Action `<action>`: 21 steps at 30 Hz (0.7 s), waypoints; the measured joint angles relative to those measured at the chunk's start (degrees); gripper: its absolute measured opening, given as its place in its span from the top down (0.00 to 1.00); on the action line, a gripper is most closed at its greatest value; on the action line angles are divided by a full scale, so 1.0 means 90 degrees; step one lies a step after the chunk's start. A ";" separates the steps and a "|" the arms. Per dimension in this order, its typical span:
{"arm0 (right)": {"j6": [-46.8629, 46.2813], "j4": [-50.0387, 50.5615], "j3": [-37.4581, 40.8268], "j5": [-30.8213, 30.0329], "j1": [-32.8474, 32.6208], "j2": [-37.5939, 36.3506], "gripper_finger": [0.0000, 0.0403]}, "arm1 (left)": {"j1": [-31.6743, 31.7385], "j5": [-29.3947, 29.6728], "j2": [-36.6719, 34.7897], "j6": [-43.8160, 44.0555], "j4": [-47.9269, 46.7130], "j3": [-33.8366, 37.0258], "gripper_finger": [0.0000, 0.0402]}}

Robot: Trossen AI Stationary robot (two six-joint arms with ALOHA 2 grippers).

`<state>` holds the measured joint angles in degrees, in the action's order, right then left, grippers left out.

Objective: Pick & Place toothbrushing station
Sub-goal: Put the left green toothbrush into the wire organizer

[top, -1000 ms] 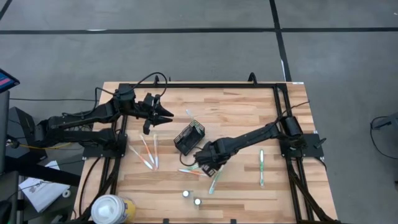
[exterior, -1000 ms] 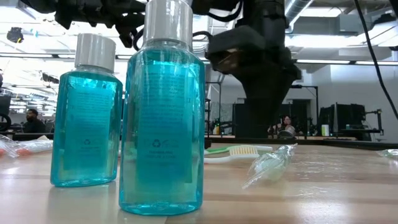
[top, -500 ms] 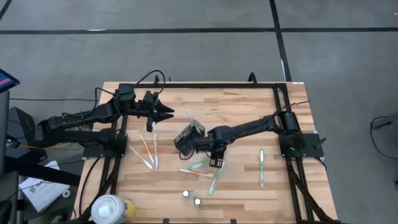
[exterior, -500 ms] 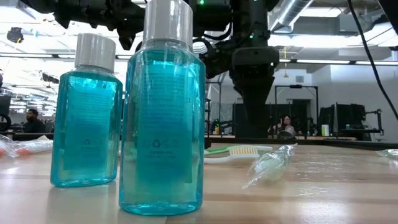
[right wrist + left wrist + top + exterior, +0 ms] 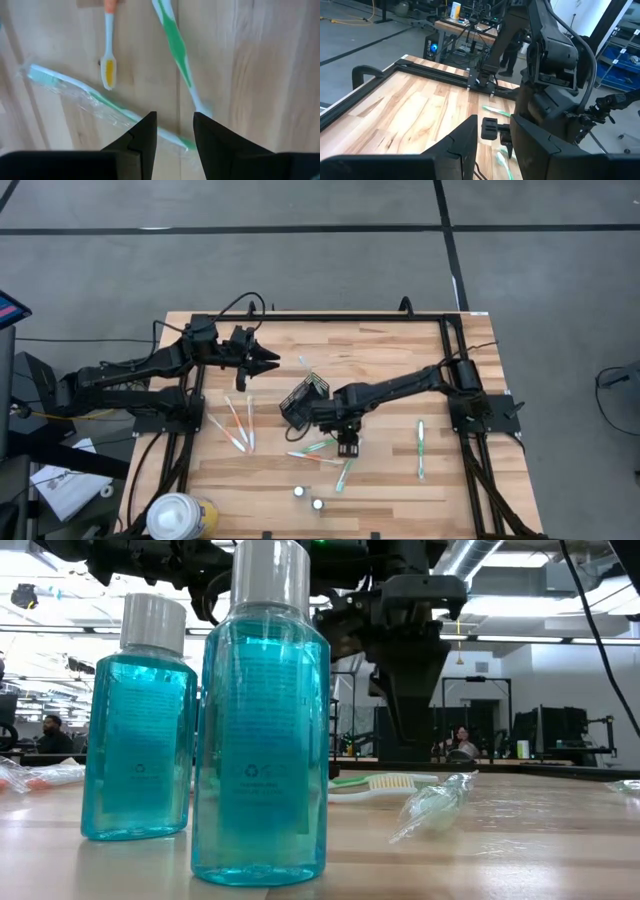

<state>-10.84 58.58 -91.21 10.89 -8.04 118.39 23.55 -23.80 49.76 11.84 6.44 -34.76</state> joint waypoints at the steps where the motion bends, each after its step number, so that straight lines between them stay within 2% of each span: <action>1: -0.0078 0.0000 0.0024 0.0031 -0.0017 0.0000 0.70 | 0.0000 0.0000 0.0000 0.0000 0.0002 0.0000 0.72; 8: -0.0278 -0.0080 0.0062 0.0091 -0.0003 0.0000 0.70 | 0.0000 0.0001 0.0000 -0.0159 0.0002 0.0000 0.72; 12: -0.0001 -0.0150 0.0063 0.0074 0.0075 0.0000 0.70 | 0.0000 0.0044 0.0000 -0.0319 0.0002 0.0000 0.72; 17: 0.0400 -0.0281 0.0073 -0.0149 0.0158 0.0000 0.70 | 0.0002 0.0422 0.0034 -0.0323 0.0010 0.0000 0.72; 21: 0.0519 -0.0496 0.0536 -0.0220 0.0247 -0.0003 0.70 | 0.0000 0.0516 0.0053 -0.0307 0.0008 0.0000 0.72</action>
<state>-6.17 54.12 -86.38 8.91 -5.82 118.36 23.55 -19.16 50.23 9.07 6.51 -34.76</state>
